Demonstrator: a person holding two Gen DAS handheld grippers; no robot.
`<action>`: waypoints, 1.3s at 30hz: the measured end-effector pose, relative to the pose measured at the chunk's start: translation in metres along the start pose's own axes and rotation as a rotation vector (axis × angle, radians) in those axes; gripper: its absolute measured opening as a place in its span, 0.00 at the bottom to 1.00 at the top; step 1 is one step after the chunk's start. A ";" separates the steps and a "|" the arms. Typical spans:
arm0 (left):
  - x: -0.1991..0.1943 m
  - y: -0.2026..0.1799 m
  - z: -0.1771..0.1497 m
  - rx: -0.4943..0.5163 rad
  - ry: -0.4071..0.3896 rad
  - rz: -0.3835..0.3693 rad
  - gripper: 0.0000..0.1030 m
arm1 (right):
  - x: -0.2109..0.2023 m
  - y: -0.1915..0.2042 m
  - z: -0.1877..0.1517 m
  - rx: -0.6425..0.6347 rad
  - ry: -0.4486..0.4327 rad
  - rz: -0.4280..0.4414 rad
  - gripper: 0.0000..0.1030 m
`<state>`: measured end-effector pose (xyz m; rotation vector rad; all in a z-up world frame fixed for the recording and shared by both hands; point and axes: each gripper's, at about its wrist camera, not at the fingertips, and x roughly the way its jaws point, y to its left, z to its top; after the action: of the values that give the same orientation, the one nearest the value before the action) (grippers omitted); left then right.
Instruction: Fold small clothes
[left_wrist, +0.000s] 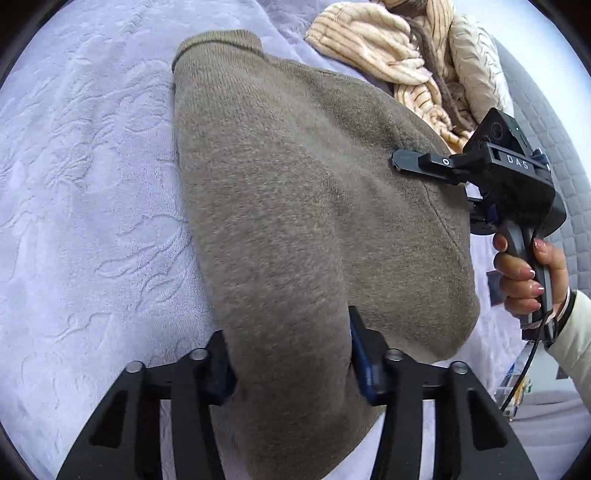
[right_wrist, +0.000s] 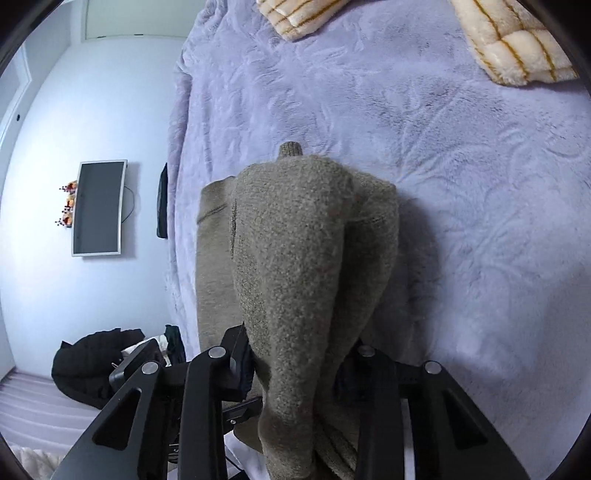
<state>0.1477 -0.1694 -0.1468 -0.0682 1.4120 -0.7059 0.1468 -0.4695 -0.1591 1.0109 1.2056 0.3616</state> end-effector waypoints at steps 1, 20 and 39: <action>-0.004 -0.002 0.000 0.002 -0.006 -0.005 0.46 | -0.002 0.003 -0.002 0.000 -0.002 0.008 0.33; -0.128 0.020 -0.091 0.055 -0.052 -0.023 0.45 | 0.028 0.109 -0.129 0.000 -0.010 0.150 0.33; -0.167 0.102 -0.196 -0.076 -0.062 0.164 0.54 | 0.056 0.089 -0.204 0.007 -0.058 -0.330 0.45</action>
<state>0.0119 0.0636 -0.0838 -0.0327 1.3675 -0.5106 0.0082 -0.2897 -0.1228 0.8047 1.2958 0.0691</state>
